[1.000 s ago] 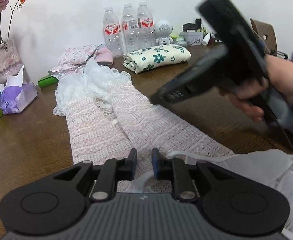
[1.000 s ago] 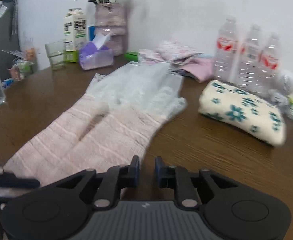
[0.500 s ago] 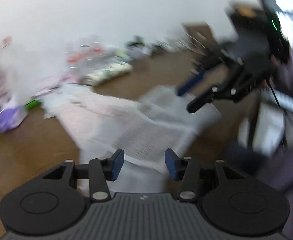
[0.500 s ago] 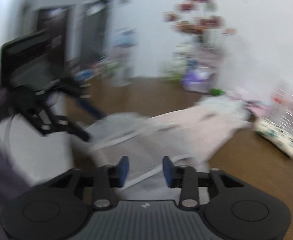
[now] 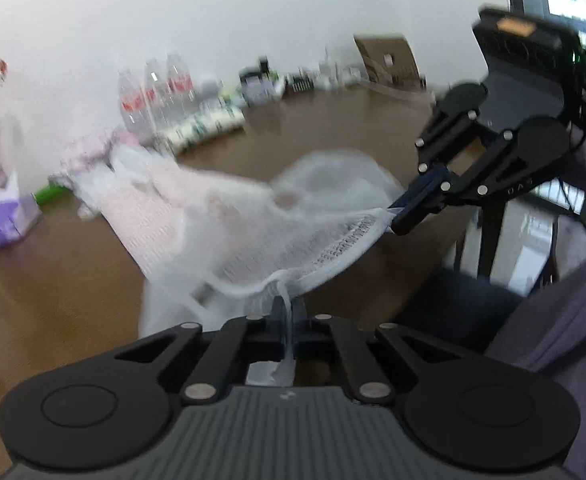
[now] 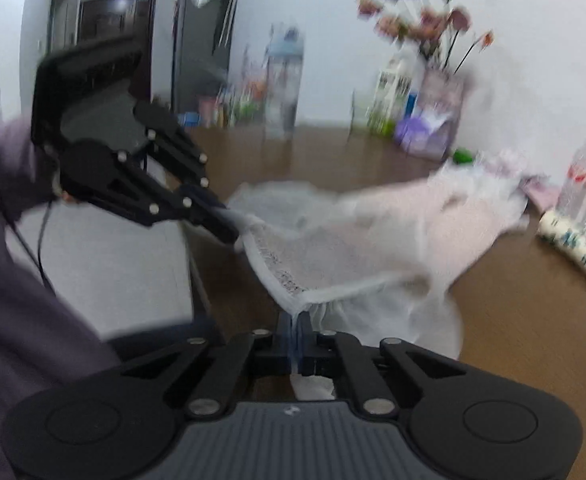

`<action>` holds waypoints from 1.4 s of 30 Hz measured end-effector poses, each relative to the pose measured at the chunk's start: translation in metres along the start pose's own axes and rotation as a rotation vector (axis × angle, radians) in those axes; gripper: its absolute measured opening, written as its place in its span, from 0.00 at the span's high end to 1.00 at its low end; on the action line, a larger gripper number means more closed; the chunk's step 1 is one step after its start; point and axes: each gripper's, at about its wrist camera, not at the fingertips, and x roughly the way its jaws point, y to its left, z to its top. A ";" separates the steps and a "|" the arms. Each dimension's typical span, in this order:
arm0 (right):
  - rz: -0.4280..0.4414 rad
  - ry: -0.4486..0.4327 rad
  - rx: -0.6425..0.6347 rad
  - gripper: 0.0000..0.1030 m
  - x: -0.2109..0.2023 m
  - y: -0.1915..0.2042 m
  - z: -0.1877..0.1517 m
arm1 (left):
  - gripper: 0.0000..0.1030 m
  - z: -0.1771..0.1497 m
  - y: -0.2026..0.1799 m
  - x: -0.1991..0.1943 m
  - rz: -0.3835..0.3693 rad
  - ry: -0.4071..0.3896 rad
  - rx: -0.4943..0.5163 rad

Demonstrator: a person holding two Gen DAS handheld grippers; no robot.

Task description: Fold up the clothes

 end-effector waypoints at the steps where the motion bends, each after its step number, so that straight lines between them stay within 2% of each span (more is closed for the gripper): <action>1: -0.016 -0.034 0.016 0.99 -0.003 -0.010 0.009 | 0.97 0.007 0.007 -0.004 0.002 -0.021 -0.003; 4: -0.077 -0.089 0.039 0.99 0.007 -0.050 0.041 | 0.96 0.038 0.049 0.004 -0.006 -0.088 -0.002; 5: -0.102 -0.096 0.042 0.99 0.014 -0.064 0.052 | 0.96 0.049 0.068 0.018 -0.004 -0.086 -0.011; 7: -0.183 -0.055 0.020 0.98 0.045 -0.090 0.072 | 0.96 0.070 0.108 0.055 0.040 -0.045 -0.029; 9: -0.250 0.044 0.027 0.93 0.091 -0.111 0.086 | 0.91 0.086 0.145 0.104 0.089 0.058 -0.063; 11: -0.322 0.122 0.009 0.88 0.124 -0.122 0.095 | 0.90 0.092 0.161 0.136 0.178 0.126 -0.099; 13: -0.385 0.106 -0.011 0.87 0.119 -0.124 0.097 | 0.85 0.090 0.169 0.131 0.245 0.138 -0.152; 14: -0.392 0.049 0.009 0.81 0.103 -0.125 0.095 | 0.80 0.083 0.169 0.112 0.250 0.093 -0.217; 15: -0.377 -0.010 0.039 0.72 0.084 -0.125 0.092 | 0.64 0.076 0.170 0.094 0.254 0.047 -0.284; 16: -0.346 -0.065 0.079 0.69 0.065 -0.125 0.086 | 0.54 0.069 0.170 0.075 0.258 0.000 -0.350; 18: -0.226 -0.136 0.162 0.70 0.040 -0.124 0.071 | 0.52 0.054 0.157 0.052 0.233 -0.034 -0.433; 19: -0.175 -0.141 0.196 0.70 0.037 -0.124 0.064 | 0.52 0.051 0.148 0.055 0.228 -0.028 -0.447; 21: -0.144 -0.120 0.256 0.68 0.044 -0.118 0.051 | 0.50 0.044 0.132 0.061 0.219 -0.016 -0.473; 23: -0.150 -0.114 0.311 0.65 0.046 -0.109 0.036 | 0.43 0.038 0.120 0.064 0.221 -0.011 -0.513; 24: -0.151 -0.131 0.344 0.55 0.046 -0.107 0.028 | 0.32 0.034 0.117 0.061 0.225 -0.026 -0.547; 25: -0.152 -0.143 0.377 0.49 0.047 -0.105 0.021 | 0.29 0.030 0.116 0.064 0.220 -0.026 -0.567; 26: -0.154 -0.114 0.405 0.47 0.054 -0.104 0.016 | 0.29 0.030 0.118 0.071 0.216 -0.011 -0.574; 27: -0.160 -0.083 0.429 0.51 0.062 -0.103 0.012 | 0.31 0.030 0.120 0.078 0.212 0.005 -0.580; 28: -0.194 -0.043 0.432 0.57 0.073 -0.102 0.015 | 0.46 0.032 0.120 0.086 0.215 0.028 -0.574; 29: -0.217 -0.023 0.443 0.78 0.084 -0.102 0.017 | 0.59 0.034 0.121 0.095 0.218 0.051 -0.568; 30: -0.215 -0.008 0.479 0.97 0.093 -0.105 0.019 | 0.81 0.035 0.121 0.103 0.221 0.074 -0.561; 31: -0.213 0.008 0.514 0.98 0.102 -0.108 0.020 | 0.86 0.034 0.121 0.106 0.215 0.085 -0.575; 35: -0.217 0.052 0.535 0.99 0.102 -0.096 0.019 | 0.91 0.025 0.108 0.098 0.211 0.098 -0.592; 39: -0.189 0.070 0.554 0.98 0.077 -0.065 0.011 | 0.91 0.012 0.085 0.066 0.149 0.120 -0.640; 40: -0.187 0.067 0.553 0.97 0.068 -0.055 0.009 | 0.88 0.009 0.080 0.056 0.140 0.114 -0.637; 41: -0.185 0.040 0.549 0.93 0.054 -0.045 0.007 | 0.83 0.004 0.077 0.042 0.138 0.083 -0.650; 42: -0.189 0.001 0.553 0.88 0.042 -0.040 0.006 | 0.63 0.001 0.078 0.031 0.125 0.055 -0.675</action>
